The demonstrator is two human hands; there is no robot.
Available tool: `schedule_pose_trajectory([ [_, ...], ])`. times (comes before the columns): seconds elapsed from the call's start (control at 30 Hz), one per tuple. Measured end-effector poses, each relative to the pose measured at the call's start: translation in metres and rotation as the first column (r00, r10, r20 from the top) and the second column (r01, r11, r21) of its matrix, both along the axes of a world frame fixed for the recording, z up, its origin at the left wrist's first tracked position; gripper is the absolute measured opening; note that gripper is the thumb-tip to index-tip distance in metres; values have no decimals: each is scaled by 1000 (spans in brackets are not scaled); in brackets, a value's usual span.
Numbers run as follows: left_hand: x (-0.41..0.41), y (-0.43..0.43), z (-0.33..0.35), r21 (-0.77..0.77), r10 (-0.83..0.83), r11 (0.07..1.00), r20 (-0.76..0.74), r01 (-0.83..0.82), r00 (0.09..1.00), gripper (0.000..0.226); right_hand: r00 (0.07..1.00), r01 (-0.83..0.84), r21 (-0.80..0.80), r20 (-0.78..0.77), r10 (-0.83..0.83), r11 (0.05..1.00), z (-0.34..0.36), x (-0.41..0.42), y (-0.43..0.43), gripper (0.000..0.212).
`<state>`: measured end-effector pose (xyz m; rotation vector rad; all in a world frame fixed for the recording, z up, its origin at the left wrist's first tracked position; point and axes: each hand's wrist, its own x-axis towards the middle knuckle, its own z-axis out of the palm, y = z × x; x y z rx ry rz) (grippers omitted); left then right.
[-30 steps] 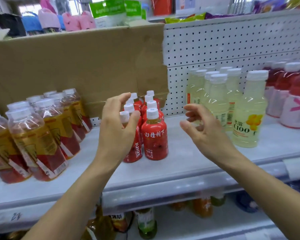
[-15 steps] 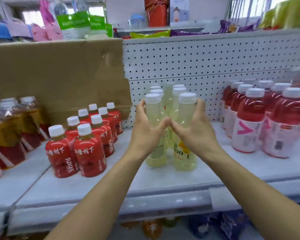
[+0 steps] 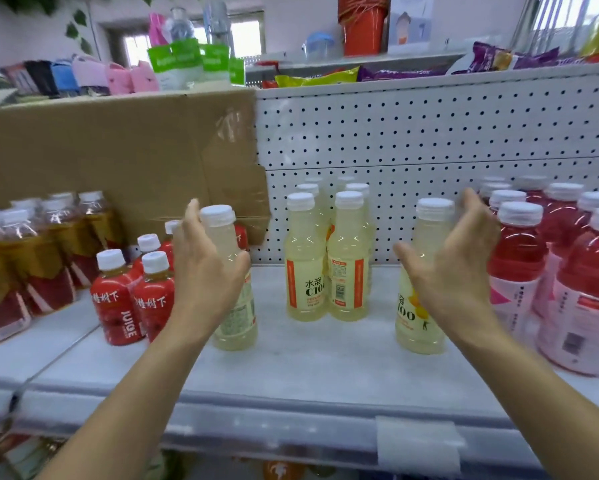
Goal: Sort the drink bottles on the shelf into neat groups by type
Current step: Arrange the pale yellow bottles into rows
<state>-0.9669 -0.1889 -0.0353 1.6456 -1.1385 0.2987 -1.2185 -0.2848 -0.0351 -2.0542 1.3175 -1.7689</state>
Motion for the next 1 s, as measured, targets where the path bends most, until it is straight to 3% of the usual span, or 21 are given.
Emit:
schedule_pose_trajectory([
  [0.07, -8, 1, 14, -149, 134, 985, 302, -92, 944, 85, 999, 33, -280, -2, -35, 960, 19, 7, 12, 82],
  [0.13, -23, -5, 37, -150, 80, 989, 472, -9, 878, 76, 987, -70, -365, -161, 11, 929, 46, 20, 17, 68],
  [0.23, -41, -33, 72, 254, -136, 967, 485, 10, 864, 59, 815, -168, -65, -571, 102, 984, 78, 50, 1, 47],
  [0.33, -45, -64, 95, 622, -302, 779, 482, -78, 823, 52, 620, -53, 130, -773, 135, 990, 94, 73, -19, 34],
  [0.5, -23, -79, 113, 726, -445, 687, 404, 16, 799, 31, 586, -42, 259, -776, 234, 965, 110, 68, -29, 25],
  [0.8, 19, -76, 129, 811, -433, 571, 428, -126, 793, 14, 556, 133, 347, -802, 220, 929, 124, 28, -48, 21],
  [0.93, 22, -80, 135, 855, -459, 501, 394, -134, 797, 19, 480, 193, 361, -846, 233, 913, 131, 30, -53, 20],
  [1.0, 20, -87, 140, 842, -453, 531, 377, -95, 808, 40, 486, 178, 337, -847, 215, 925, 135, 39, -56, 25],
])
